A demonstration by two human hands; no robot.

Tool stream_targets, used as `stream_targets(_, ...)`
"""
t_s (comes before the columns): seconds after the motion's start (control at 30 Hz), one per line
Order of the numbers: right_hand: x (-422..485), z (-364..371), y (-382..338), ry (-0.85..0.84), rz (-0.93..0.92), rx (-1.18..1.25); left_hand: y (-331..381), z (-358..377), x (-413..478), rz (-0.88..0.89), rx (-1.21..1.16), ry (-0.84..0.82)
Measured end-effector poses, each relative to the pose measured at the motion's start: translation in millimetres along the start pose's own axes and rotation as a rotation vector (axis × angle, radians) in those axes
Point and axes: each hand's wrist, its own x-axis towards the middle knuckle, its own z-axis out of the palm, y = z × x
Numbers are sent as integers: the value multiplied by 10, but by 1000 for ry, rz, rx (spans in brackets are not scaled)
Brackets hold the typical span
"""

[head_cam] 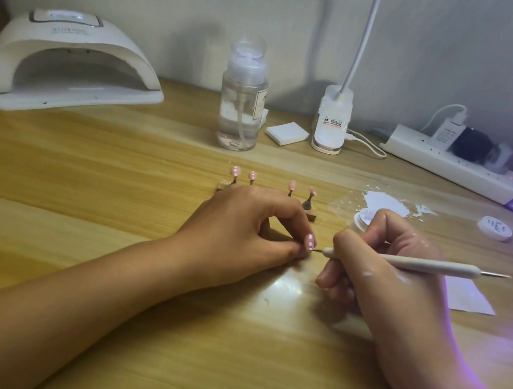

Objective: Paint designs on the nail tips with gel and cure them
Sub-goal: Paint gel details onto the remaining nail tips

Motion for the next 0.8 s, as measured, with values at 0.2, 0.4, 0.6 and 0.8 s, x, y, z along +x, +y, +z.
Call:
stream_targets(0.2, 7, -7, 12, 4, -3, -1, 2, 0, 6, -1, -3, -8)
stream_targets(0.4, 6, 2, 1, -6, -21, 2, -10, 0, 5, 0, -8, -12)
stream_targets(0.6, 2, 3, 2, 12, -24, -7, -7, 0, 8, 3, 5, -9)
stream_targets(0.8, -1, -2, -1, -2, -26, 6, -6, -1, 8, 7, -2, -7)
